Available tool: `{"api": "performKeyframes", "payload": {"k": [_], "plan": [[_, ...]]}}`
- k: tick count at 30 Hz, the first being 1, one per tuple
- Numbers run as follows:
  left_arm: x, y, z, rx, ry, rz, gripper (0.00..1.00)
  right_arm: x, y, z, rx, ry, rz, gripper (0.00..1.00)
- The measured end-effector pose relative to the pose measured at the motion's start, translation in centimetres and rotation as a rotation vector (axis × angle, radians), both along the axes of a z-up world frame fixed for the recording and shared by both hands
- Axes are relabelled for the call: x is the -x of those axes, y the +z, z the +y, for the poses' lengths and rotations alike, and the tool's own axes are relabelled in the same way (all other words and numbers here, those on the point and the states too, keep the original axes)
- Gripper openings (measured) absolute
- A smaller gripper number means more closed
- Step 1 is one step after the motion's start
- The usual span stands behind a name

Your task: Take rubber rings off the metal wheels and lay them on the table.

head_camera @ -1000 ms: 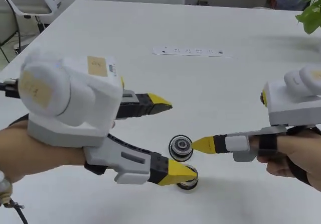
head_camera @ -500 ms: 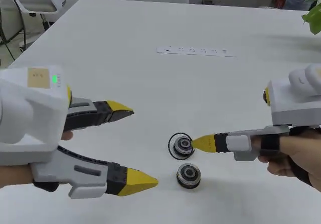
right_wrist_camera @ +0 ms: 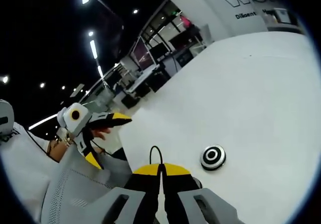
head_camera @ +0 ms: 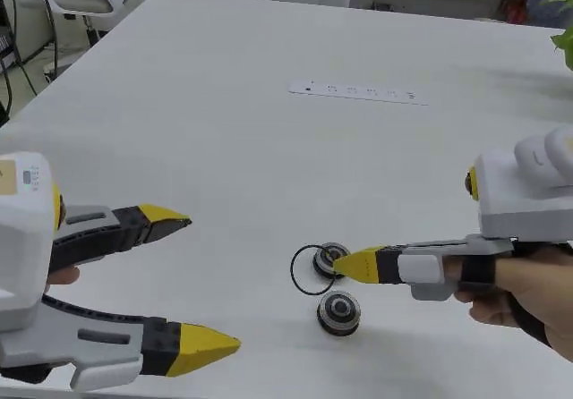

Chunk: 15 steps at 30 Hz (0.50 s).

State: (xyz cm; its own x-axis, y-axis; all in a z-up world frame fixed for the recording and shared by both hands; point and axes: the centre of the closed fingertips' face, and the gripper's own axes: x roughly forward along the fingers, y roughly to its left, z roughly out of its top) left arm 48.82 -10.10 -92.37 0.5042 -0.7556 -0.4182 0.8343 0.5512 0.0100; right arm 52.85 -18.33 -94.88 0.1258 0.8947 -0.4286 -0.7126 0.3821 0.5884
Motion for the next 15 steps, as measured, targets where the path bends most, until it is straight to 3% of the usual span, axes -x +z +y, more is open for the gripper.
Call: {"api": "performKeyframes", "payload": {"k": [9,13,15], "plan": [[0.6,-1.3,-0.5,-0.010,-0.002,0.012,0.80,0.6,-0.6,0.3,0.023,0.028,-0.009,0.00],[0.9,-1.8,-0.7,-0.012,-0.012,0.034,0.80,0.6,-0.5,0.5,0.018,0.025,-0.007,0.00],[0.8,-1.9,-0.5,-0.021,-0.011,0.026,0.80,0.5,-0.7,0.6,0.028,0.027,-0.011,0.00]]}}
